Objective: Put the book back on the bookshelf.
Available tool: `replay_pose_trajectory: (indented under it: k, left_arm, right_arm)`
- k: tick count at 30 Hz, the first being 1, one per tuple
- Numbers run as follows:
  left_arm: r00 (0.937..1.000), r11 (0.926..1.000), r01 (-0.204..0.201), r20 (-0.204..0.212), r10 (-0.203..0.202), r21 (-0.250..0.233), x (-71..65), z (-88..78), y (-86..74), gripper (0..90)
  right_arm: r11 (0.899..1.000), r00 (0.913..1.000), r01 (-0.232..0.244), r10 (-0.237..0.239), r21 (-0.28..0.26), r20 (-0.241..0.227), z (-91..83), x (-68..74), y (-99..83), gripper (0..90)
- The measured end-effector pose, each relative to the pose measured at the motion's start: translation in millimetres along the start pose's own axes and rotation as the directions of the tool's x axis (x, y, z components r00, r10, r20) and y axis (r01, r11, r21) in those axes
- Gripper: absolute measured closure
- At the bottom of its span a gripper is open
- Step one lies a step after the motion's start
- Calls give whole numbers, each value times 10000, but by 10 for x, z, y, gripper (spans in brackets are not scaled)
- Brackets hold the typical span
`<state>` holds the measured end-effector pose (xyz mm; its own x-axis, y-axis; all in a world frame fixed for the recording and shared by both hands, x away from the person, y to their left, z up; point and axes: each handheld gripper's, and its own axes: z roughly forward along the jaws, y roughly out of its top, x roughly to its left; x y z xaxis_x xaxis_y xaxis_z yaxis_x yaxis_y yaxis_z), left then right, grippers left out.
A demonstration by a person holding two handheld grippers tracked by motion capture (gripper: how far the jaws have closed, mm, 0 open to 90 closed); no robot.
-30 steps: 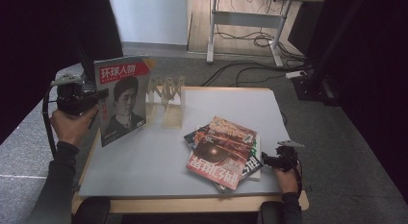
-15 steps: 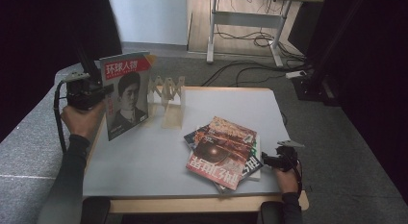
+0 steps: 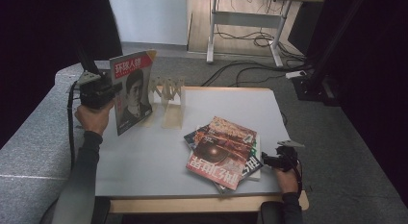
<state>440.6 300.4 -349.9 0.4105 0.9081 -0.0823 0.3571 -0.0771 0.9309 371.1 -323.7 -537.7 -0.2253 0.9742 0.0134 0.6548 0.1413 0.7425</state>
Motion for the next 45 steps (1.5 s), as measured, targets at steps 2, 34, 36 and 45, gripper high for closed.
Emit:
replay_pose_trajectory:
  k: [2, 34, 36, 45]
  left_arm:
    - [9999, 9999, -100, -18, 100, -114, -3, 4, -40, 868]
    - [9997, 9681, -254, 132, 228, 2492, 87, -287, -169, 816]
    - [9999, 9677, -154, 28, 152, 2516, 104, -286, -157, 807]
    - [9993, 9647, 134, -382, -35, 2631, 110, -293, -156, 860]
  right_arm:
    - [10000, 10000, -3, 3, -4, 2, 0, 0, 0, 122]
    - [10000, 10000, 24, -24, -4, 4, 1, -1, 0, 122]
    - [10000, 10000, 23, -23, -5, 6, 1, 0, -1, 121]
    - [10000, 10000, 20, -20, -5, 4, 1, 0, -1, 121]
